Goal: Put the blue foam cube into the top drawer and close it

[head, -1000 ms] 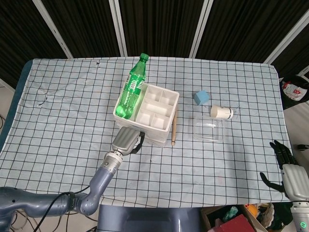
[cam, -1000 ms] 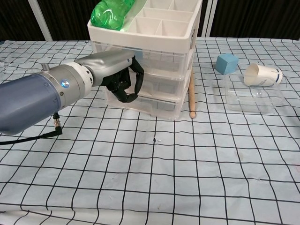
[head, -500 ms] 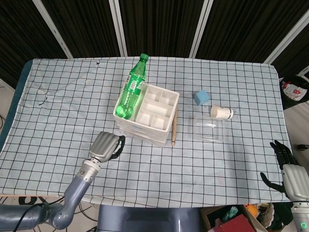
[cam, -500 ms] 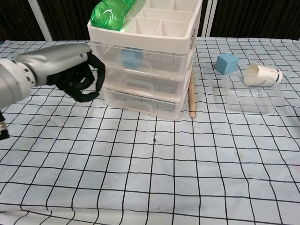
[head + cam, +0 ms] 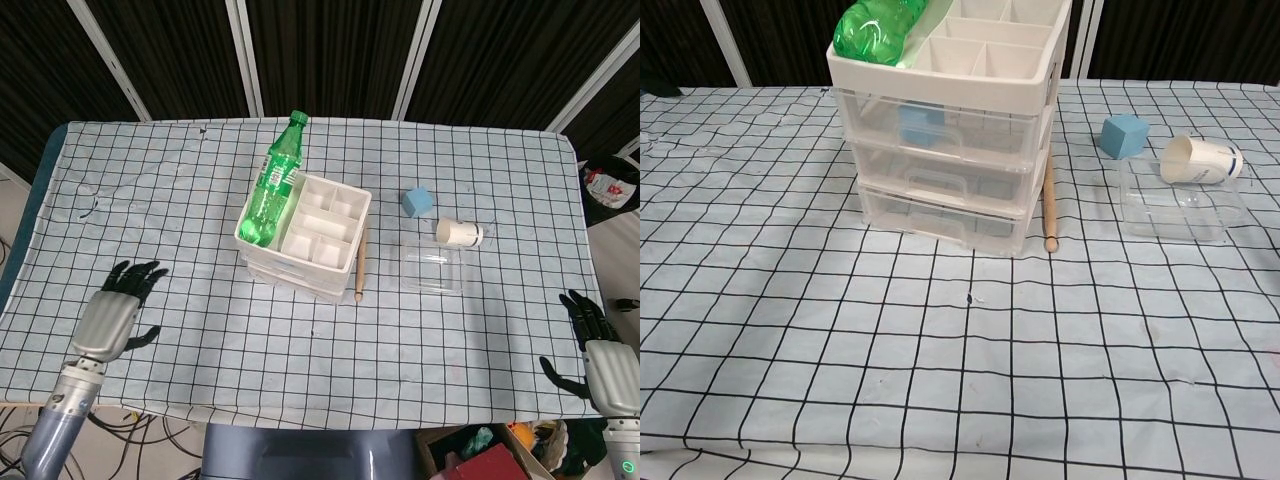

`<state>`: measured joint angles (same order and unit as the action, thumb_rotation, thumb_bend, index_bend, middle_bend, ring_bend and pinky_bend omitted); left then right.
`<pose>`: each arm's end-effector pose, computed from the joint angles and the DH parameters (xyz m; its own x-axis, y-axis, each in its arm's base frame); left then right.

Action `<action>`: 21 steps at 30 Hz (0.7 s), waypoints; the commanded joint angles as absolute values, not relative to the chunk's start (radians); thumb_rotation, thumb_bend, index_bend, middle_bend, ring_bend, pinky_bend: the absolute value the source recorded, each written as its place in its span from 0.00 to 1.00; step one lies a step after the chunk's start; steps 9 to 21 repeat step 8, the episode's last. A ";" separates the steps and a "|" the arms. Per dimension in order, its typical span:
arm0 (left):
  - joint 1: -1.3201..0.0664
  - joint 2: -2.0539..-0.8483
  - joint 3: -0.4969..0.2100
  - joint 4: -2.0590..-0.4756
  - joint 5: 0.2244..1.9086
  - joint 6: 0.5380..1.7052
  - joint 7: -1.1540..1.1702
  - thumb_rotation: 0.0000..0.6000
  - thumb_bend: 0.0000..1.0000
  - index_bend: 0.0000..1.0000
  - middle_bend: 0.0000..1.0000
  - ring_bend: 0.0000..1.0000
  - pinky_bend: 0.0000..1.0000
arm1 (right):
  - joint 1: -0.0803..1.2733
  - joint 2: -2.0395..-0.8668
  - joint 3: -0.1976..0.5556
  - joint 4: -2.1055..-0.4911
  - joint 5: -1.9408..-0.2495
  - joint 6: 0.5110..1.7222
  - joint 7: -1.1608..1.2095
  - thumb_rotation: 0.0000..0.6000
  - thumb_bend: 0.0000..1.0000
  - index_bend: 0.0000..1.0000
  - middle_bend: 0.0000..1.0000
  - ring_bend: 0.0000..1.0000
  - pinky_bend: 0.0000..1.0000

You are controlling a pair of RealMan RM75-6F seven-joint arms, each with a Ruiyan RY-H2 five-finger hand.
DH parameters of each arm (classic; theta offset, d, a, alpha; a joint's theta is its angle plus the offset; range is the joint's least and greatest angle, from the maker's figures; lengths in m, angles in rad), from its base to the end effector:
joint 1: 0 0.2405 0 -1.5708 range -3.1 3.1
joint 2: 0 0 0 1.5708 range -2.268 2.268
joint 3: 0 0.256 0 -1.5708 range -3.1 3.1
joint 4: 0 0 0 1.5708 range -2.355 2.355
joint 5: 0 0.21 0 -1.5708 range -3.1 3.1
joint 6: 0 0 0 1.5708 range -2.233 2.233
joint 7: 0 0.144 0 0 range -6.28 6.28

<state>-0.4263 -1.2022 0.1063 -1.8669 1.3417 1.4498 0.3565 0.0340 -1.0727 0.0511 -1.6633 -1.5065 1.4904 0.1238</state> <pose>-0.2191 0.2251 0.0957 0.4592 0.1127 0.8812 0.8767 -0.2178 -0.4290 -0.3117 -0.1651 0.1695 0.2741 -0.0125 0.9616 -0.9612 0.0300 0.2743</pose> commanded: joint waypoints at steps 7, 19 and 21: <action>-0.276 -1.198 0.144 -1.690 1.454 1.634 0.302 1.00 0.06 0.00 0.00 0.00 0.00 | 0.033 -1.081 0.051 -1.643 -1.523 1.507 0.107 1.00 0.26 0.00 0.00 0.00 0.18; -0.265 -1.204 0.143 -1.673 1.456 1.643 0.294 1.00 0.06 0.00 0.00 0.00 0.00 | 0.033 -1.082 0.051 -1.642 -1.523 1.507 0.107 1.00 0.26 0.00 0.00 0.00 0.18; -0.265 -1.204 0.143 -1.673 1.456 1.643 0.294 1.00 0.06 0.00 0.00 0.00 0.00 | 0.033 -1.082 0.051 -1.642 -1.523 1.507 0.107 1.00 0.26 0.00 0.00 0.00 0.18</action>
